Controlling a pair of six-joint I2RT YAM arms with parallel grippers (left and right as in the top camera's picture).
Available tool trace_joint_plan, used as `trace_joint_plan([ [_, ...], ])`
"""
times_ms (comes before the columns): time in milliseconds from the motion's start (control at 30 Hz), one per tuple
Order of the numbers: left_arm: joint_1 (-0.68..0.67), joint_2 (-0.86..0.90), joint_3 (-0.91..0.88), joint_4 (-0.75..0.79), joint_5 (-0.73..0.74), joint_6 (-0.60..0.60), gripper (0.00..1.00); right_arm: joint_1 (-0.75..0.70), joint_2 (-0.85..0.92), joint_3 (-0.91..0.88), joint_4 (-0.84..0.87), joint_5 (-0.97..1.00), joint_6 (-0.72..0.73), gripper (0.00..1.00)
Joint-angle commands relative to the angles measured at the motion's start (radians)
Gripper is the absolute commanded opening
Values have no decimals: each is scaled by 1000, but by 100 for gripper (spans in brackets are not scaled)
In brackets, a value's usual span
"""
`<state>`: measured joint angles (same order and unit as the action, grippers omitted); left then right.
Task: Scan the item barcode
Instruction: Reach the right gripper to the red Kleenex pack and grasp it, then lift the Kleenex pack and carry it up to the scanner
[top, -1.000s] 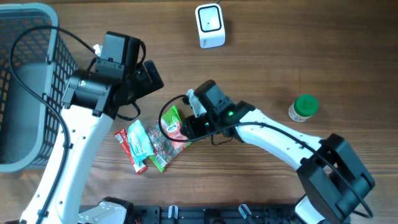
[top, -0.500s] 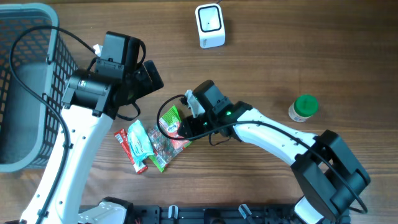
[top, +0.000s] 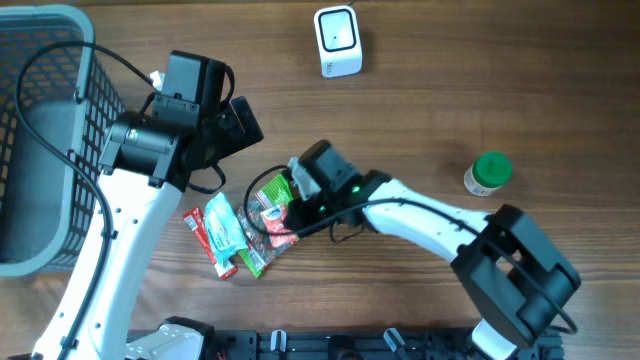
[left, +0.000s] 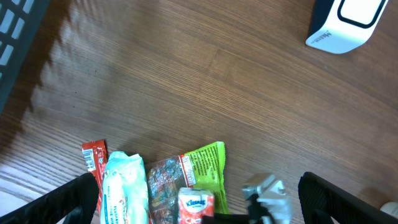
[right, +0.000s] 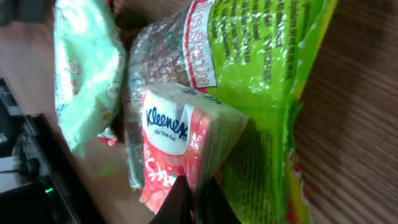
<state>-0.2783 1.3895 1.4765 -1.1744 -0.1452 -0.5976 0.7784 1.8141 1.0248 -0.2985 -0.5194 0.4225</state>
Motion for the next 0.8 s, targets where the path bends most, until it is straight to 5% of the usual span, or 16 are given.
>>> trace_joint_plan([
  [0, 3, 1, 6, 0, -5, -13, 100, -110, -74, 0, -13, -245, -8, 4],
  [333, 3, 1, 6, 0, -5, -13, 100, -367, -103, -2, -203, -340, -212, 4],
  [767, 3, 1, 6, 0, -5, -13, 100, -686, -103, -2, -653, -845, -912, 4],
])
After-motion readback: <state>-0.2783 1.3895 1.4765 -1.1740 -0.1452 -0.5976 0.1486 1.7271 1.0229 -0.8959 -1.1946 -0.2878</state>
